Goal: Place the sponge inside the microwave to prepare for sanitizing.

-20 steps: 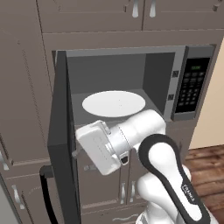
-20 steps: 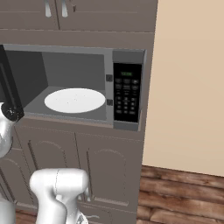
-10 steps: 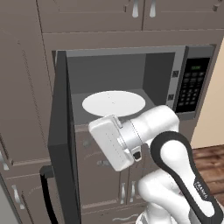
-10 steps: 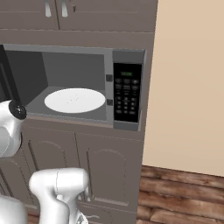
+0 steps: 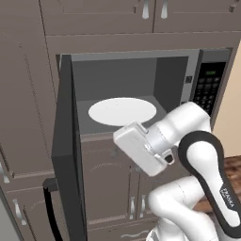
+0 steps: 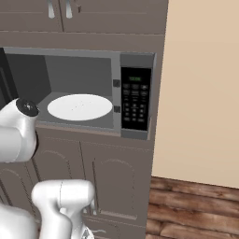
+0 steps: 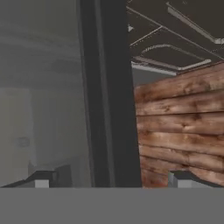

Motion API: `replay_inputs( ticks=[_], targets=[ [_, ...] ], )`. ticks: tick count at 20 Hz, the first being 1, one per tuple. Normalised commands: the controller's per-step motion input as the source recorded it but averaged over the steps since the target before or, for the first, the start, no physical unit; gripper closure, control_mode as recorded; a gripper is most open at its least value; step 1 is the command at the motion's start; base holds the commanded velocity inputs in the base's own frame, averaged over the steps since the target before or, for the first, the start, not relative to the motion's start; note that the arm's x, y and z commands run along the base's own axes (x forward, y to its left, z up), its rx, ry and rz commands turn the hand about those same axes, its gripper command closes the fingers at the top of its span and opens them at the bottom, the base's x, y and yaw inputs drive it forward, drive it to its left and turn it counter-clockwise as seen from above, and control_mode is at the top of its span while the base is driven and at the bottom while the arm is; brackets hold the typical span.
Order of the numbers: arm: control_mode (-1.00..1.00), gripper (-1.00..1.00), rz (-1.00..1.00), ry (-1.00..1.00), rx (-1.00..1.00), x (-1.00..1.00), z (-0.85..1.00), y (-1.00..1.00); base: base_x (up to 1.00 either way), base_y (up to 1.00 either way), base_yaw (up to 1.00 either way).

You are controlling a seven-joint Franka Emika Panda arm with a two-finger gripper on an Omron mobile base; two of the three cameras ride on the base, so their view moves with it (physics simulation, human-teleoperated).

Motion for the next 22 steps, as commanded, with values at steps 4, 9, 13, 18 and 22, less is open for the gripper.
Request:
replay_inputs(
  ticks=[4,9,13,18,22],
  targets=[
    [-1.0,-1.0,-0.04,-0.2,-0.39,0.14,-0.2,-0.44,0.0,0.0,0.0],
    [-1.0,-1.0,0.0,-0.11,-0.34,0.18,-0.16,-0.43,0.0,0.0,0.0],
    [-1.0,-1.0,0.0,-0.01,-0.15,0.25,-0.17,-0.52,0.0,0.0,0.0],
    [-1.0,-1.0,-0.01,0.0,-0.05,0.24,-0.12,-0.56,0.0,0.0,0.0],
    [-1.0,-1.0,0.0,0.0,-0.03,0.2,-0.15,-0.48,0.0,0.0,0.0]
  ],
)
